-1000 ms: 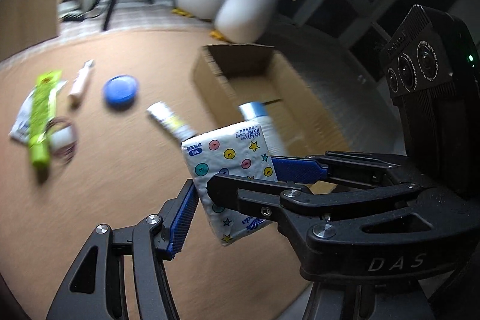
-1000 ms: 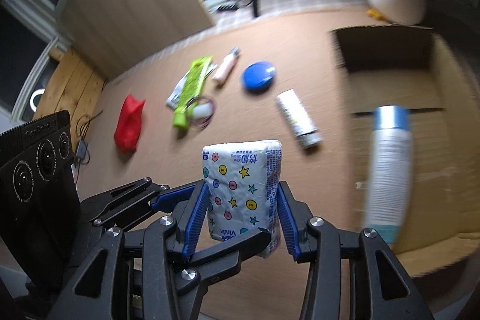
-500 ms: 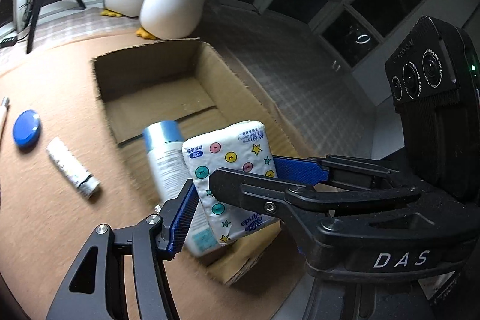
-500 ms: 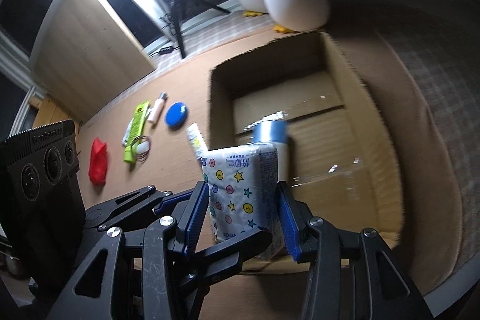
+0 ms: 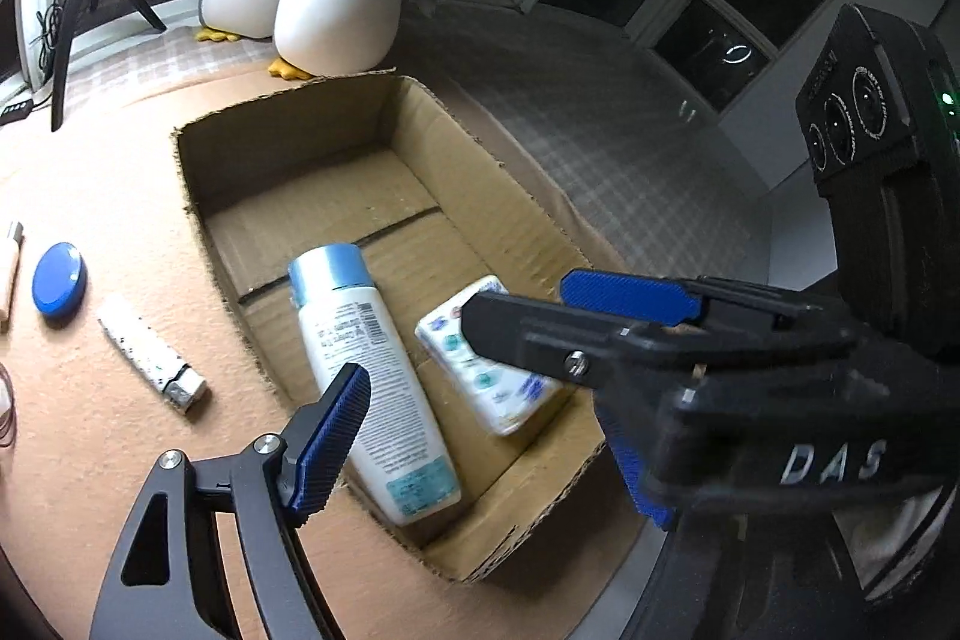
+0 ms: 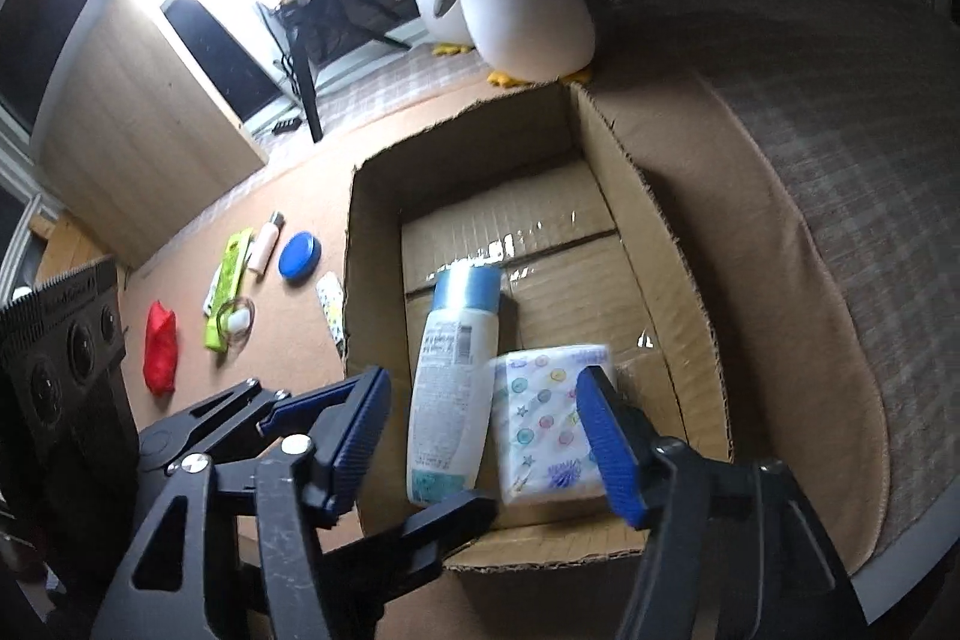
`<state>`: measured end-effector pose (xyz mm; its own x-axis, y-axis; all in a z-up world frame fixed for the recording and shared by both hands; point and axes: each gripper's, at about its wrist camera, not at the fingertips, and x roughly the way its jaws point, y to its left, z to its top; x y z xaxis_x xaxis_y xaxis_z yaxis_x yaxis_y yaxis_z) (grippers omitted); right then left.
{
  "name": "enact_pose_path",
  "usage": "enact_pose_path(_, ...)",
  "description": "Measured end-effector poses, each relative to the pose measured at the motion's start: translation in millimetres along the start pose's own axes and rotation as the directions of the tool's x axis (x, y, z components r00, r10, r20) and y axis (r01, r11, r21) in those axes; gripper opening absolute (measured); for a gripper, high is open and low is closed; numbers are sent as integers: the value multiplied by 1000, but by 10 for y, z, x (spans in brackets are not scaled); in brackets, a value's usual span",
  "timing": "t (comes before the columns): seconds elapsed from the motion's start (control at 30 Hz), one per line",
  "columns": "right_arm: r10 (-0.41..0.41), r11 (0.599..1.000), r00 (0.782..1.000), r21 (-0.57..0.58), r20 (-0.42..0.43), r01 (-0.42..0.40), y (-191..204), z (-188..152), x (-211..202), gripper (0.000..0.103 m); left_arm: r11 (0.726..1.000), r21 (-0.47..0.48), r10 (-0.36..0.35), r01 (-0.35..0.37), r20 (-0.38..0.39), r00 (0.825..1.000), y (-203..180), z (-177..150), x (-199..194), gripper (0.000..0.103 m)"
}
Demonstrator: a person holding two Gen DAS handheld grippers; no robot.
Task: Organize objects
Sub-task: 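Carry the tissue pack with the right tool into the box and release, then move the right tool to the white eraser by the rubber band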
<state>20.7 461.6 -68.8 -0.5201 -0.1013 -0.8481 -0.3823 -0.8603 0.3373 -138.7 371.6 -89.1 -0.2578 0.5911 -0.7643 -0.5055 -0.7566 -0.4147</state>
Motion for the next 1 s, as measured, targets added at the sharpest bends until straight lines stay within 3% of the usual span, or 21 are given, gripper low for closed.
enact_pose_path(0.33,16,1000,1000,-12,26,-16,224,51,-23,62,998,-39,50,-48,38,998,347,-180,-427,80)
enact_pose_path(0.57,77,992,997,-99,-9,-77,756,132,129,62,981,-130,156,-146,67,986,924,-584,-964,80)
enact_pose_path(0.7,124,985,990,-117,-66,-131,1115,194,361,62,954,-227,218,-197,69,974,1366,-932,-1322,80)
enact_pose_path(0.87,193,973,970,-98,-146,-208,1587,266,770,62,900,-351,295,-258,54,954,1912,-1436,-1753,80)
enact_pose_path(1.0,175,972,968,-124,-181,-199,1973,300,1122,57,859,-427,335,-282,52,941,2225,-1811,-2090,80)
